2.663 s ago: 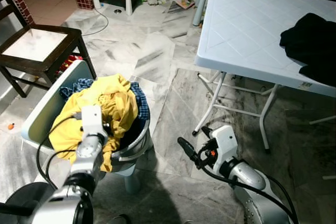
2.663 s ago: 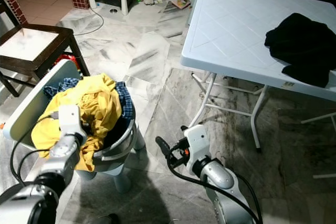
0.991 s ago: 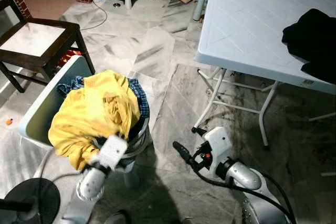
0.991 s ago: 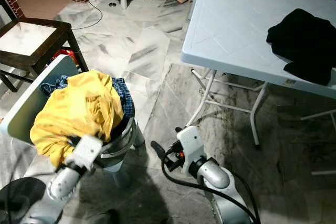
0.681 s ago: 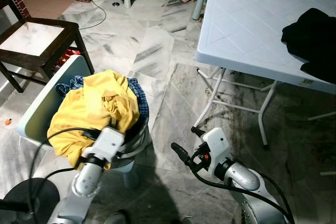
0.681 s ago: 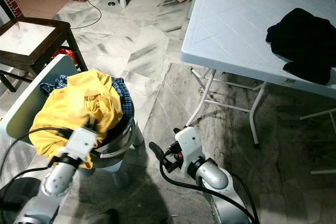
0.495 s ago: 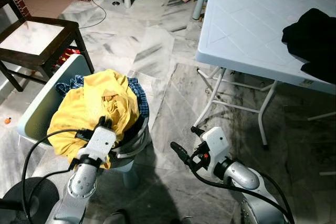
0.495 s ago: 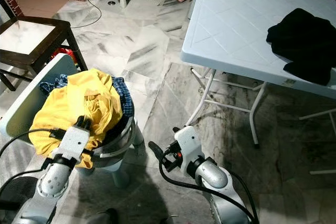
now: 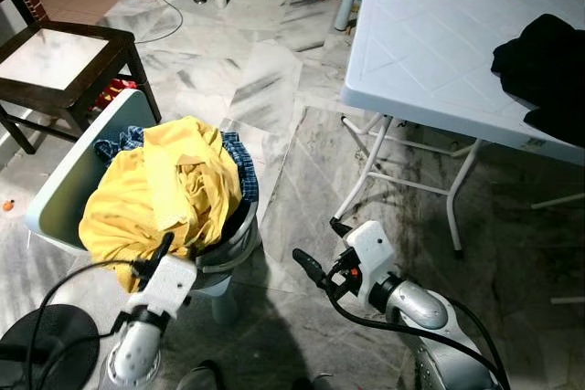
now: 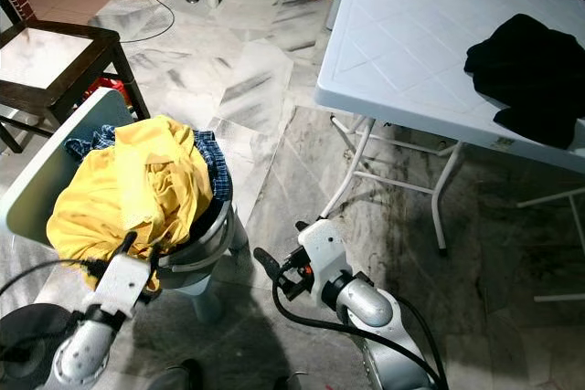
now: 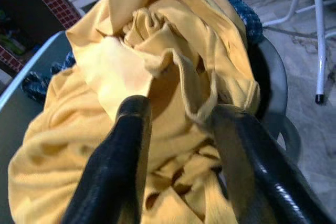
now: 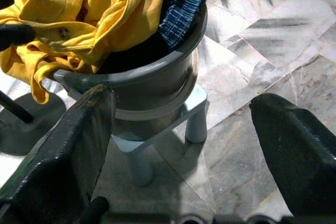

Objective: Hang hanger

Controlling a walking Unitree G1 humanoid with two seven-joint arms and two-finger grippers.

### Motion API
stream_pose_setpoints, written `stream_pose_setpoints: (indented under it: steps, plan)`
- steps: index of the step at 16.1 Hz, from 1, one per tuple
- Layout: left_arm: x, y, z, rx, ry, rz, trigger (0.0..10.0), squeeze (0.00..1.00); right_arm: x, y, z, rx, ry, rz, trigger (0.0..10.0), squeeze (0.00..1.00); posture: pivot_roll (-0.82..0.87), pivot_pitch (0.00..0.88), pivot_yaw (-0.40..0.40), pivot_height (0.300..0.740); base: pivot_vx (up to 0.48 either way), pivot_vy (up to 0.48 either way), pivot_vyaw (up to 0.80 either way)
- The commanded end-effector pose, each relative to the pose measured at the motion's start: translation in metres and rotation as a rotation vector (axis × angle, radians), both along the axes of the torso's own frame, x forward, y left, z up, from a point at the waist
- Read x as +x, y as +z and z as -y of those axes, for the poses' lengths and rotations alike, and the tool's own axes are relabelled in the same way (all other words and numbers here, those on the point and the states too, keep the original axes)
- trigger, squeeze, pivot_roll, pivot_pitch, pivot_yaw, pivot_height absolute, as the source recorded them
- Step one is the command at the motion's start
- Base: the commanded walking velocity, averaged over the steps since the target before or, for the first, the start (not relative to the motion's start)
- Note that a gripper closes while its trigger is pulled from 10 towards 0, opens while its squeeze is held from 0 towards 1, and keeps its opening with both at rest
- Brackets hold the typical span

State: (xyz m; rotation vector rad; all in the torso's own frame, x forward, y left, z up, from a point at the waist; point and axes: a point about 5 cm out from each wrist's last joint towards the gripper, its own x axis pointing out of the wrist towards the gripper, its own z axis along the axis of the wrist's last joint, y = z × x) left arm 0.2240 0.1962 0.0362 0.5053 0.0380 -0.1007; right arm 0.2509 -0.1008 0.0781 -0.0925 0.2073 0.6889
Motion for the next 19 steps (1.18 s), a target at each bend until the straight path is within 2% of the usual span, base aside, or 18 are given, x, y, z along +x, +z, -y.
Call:
stream_pose_setpoints:
  steps: [1,5,11,14,15,16,19]
  plan:
    - [-0.007,-0.010,-0.005,-0.054,0.060,-0.062,10.0,1.00,-0.001,-0.005,0.001,-0.016,0.005,-0.017,10.0,0.00,-0.05,0.184,-0.125,0.740,0.000,0.000,0.00]
    - [-0.004,-0.019,-0.009,-0.094,0.104,-0.094,10.0,1.00,0.001,-0.005,0.000,-0.021,0.010,-0.014,10.0,0.00,-0.04,0.181,-0.126,0.740,0.000,0.000,0.00]
    - [0.022,-0.024,0.008,-0.153,0.113,-0.114,10.0,1.00,0.003,-0.004,0.002,-0.027,0.003,-0.005,10.0,0.00,-0.07,0.166,-0.128,0.740,0.000,0.000,0.00]
    - [0.036,-0.020,0.006,-0.132,0.124,-0.098,10.0,0.98,0.004,-0.004,0.003,-0.028,0.001,-0.001,10.0,0.00,-0.07,0.162,-0.124,0.740,0.000,0.000,0.00]
    - [0.041,-0.017,0.002,-0.110,0.128,-0.096,10.0,0.29,0.004,-0.004,0.003,-0.028,-0.003,0.001,10.0,0.00,-0.07,0.161,-0.121,0.740,0.000,0.000,0.00]
    - [0.045,-0.017,-0.003,-0.086,0.138,-0.105,10.0,0.00,0.005,-0.005,0.003,-0.027,-0.007,0.002,10.0,0.00,-0.07,0.162,-0.116,0.740,0.000,0.000,0.00]
    - [0.053,-0.011,-0.012,-0.039,0.166,-0.086,10.0,0.00,0.004,-0.006,0.001,-0.024,-0.010,0.002,10.0,0.00,-0.07,0.161,-0.109,0.740,0.000,0.000,0.00]
